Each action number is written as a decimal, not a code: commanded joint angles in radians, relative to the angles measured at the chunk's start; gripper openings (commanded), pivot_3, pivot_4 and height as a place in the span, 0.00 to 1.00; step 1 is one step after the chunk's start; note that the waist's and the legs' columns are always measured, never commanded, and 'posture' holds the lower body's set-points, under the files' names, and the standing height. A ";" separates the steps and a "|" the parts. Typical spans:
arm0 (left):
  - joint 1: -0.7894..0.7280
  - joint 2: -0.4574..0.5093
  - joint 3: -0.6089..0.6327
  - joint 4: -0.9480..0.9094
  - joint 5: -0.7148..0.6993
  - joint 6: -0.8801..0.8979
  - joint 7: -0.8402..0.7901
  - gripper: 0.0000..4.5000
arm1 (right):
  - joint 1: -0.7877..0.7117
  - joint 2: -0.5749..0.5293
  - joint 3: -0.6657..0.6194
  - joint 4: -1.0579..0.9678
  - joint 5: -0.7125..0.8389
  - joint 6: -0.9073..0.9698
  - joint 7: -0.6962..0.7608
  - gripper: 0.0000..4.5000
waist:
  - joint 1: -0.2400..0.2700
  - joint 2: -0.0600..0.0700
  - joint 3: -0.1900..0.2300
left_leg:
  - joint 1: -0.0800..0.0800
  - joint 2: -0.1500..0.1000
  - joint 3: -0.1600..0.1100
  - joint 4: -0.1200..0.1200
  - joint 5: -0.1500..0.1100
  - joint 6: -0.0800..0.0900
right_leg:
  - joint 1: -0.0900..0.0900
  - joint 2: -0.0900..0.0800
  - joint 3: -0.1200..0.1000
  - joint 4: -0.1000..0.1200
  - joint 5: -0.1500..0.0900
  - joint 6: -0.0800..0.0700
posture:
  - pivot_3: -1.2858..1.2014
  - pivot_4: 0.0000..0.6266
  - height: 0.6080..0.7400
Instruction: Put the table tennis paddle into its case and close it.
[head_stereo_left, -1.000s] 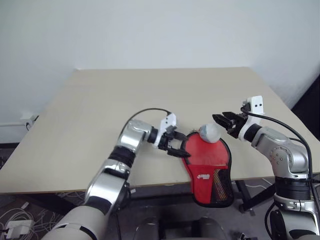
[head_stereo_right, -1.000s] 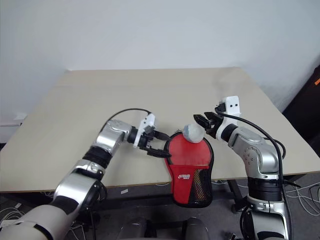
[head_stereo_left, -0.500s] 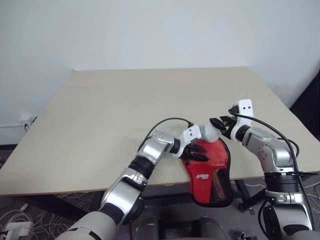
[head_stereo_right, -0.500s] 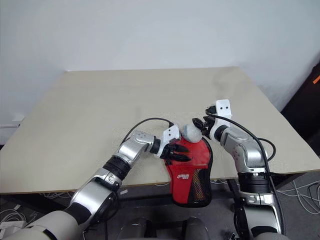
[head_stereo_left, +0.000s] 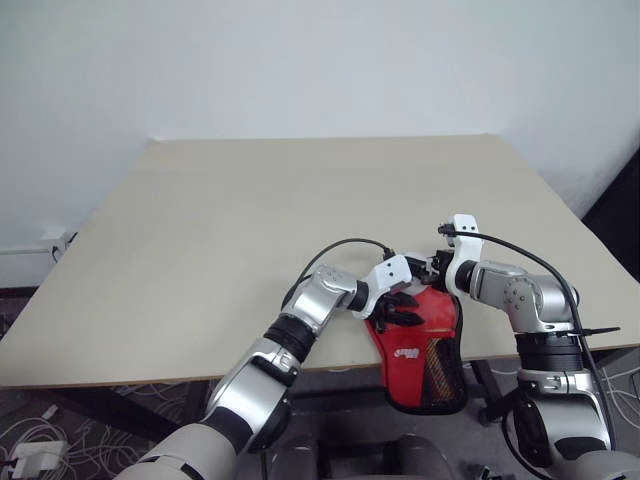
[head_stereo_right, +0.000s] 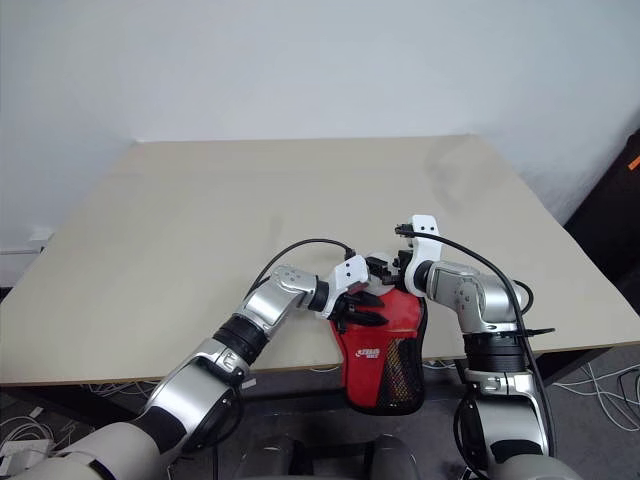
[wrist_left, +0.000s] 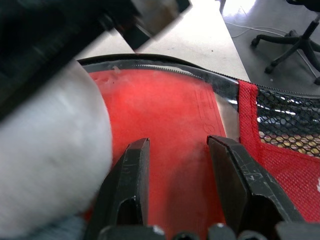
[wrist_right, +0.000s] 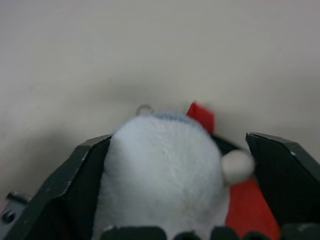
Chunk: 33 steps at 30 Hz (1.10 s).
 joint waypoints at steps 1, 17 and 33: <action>-0.001 -0.003 -0.016 0.028 0.017 0.005 0.021 0.42 | -0.019 -0.017 -0.006 0.004 0.010 0.059 0.007 0.99 | 0.000 0.000 0.000 | 0.000 0.000 0.000 0.000 0.000 0.000 | 0.000 0.000 0.000 0.000 0.000 0.000 | 0.52 0.00 0.88; -0.028 -0.023 -0.009 0.094 0.027 0.021 0.093 0.42 | -0.020 0.025 -0.026 -0.005 -0.012 -0.073 -0.002 0.24 | -0.001 0.000 -0.001 | 0.000 0.000 0.000 0.000 0.000 0.001 | 0.000 0.000 0.000 0.000 0.000 0.001 | 0.52 0.00 0.88; -0.018 -0.031 -0.034 0.110 0.039 0.115 0.124 0.42 | -0.039 0.045 -0.069 0.061 -0.121 -0.272 -0.153 0.13 | 0.001 0.000 -0.001 | 0.001 0.000 0.000 0.000 -0.001 0.000 | 0.001 0.000 0.000 0.000 -0.002 0.003 | 0.52 0.00 0.88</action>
